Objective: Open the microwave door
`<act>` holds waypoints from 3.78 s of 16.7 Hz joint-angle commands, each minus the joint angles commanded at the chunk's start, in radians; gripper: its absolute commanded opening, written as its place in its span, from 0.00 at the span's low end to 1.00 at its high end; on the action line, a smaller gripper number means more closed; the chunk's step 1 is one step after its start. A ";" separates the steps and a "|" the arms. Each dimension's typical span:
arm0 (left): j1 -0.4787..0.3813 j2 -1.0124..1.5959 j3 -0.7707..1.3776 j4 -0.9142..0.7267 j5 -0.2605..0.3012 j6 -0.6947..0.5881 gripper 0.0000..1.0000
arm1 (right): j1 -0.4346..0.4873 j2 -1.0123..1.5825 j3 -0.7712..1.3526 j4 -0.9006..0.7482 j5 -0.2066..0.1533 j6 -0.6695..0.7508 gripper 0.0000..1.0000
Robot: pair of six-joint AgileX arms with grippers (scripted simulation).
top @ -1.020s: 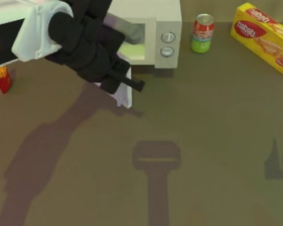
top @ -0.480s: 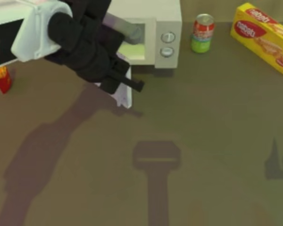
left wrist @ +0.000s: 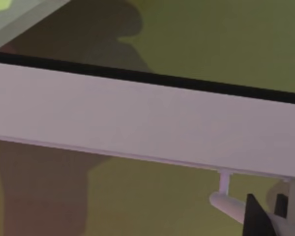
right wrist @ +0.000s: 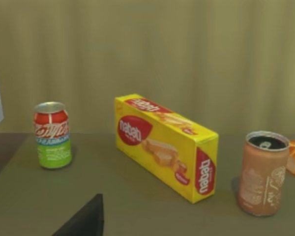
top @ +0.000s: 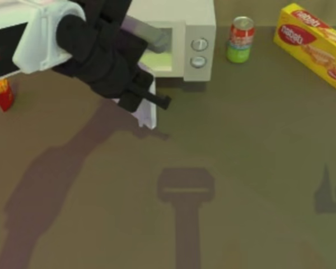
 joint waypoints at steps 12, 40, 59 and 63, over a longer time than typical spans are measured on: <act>0.016 -0.017 -0.023 -0.003 0.033 0.050 0.00 | 0.000 0.000 0.000 0.000 0.000 0.000 1.00; 0.048 -0.045 -0.052 -0.008 0.073 0.130 0.00 | 0.000 0.000 0.000 0.000 0.000 0.000 1.00; 0.104 -0.077 -0.086 -0.034 0.148 0.270 0.00 | 0.000 0.000 0.000 0.000 0.000 0.000 1.00; 0.104 -0.077 -0.086 -0.034 0.148 0.270 0.00 | 0.000 0.000 0.000 0.000 0.000 0.000 1.00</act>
